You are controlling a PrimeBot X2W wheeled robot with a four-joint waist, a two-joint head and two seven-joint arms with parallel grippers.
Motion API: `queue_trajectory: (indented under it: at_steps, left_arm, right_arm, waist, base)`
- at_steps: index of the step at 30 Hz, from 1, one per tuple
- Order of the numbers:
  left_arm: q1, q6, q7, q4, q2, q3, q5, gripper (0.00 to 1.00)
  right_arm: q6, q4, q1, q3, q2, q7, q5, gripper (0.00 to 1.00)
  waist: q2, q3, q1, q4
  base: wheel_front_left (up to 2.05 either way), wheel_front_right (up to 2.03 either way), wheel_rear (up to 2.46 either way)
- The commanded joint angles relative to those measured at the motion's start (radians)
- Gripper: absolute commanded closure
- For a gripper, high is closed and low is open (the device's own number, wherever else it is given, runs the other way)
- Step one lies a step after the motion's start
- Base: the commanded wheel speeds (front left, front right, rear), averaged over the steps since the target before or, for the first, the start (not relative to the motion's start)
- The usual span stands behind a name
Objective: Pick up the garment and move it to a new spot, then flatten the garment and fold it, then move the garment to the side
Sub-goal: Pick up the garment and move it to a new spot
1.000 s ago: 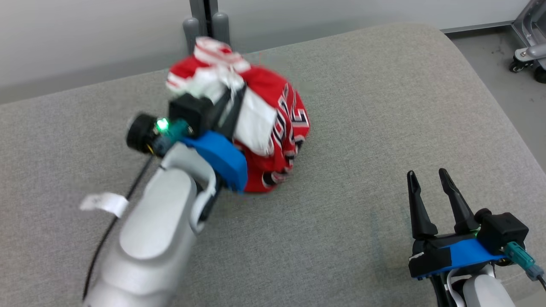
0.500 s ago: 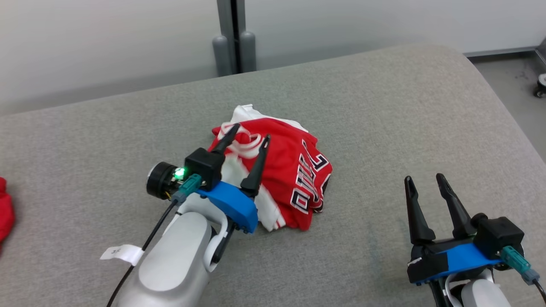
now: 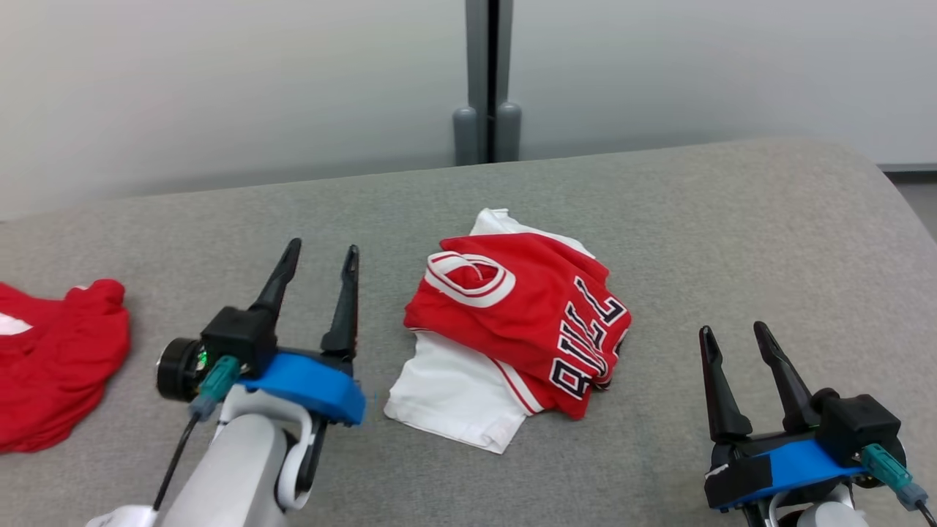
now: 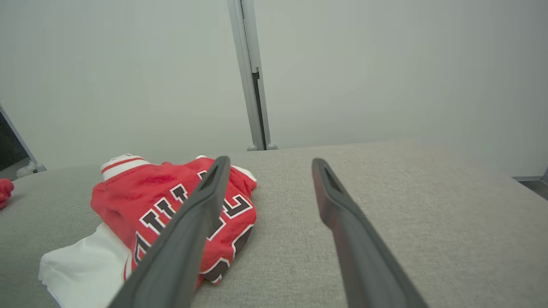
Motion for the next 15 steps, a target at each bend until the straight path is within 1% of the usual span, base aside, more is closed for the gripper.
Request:
queue_trajectory:
  at_steps: [1,7,13,15]
  left_arm:
    - [0.026,0.010,-0.005,-0.021,0.010,0.018,0.002,0.00]
    - [0.137,0.028,-0.004,-0.111,0.036,0.088,0.023,0.00]
    - [0.234,0.044,-0.005,-0.165,0.032,0.147,0.040,0.00]
    - [0.262,0.043,-0.004,-0.173,0.031,0.161,0.047,0.00]
  right_arm:
    - [0.002,-0.005,0.015,-0.004,-0.001,-0.003,-0.007,0.00]
    - [0.002,-0.017,0.032,-0.015,-0.001,0.007,-0.017,0.00]
    - [0.002,-0.030,0.051,-0.024,-0.001,0.018,-0.020,0.00]
    - [0.002,-0.033,0.062,-0.029,-0.001,0.022,-0.021,0.00]
  waist:
    - [0.0000,-0.002,0.0000,0.014]
    - [0.0000,-0.024,0.0000,0.065]
    - [0.0000,-0.048,0.0000,0.102]
    - [0.0000,-0.054,0.0000,0.111]
  base:
    - [0.00,0.00,0.00]
    - [0.00,0.00,0.00]
    - [0.00,0.00,0.00]
    - [0.00,0.00,0.00]
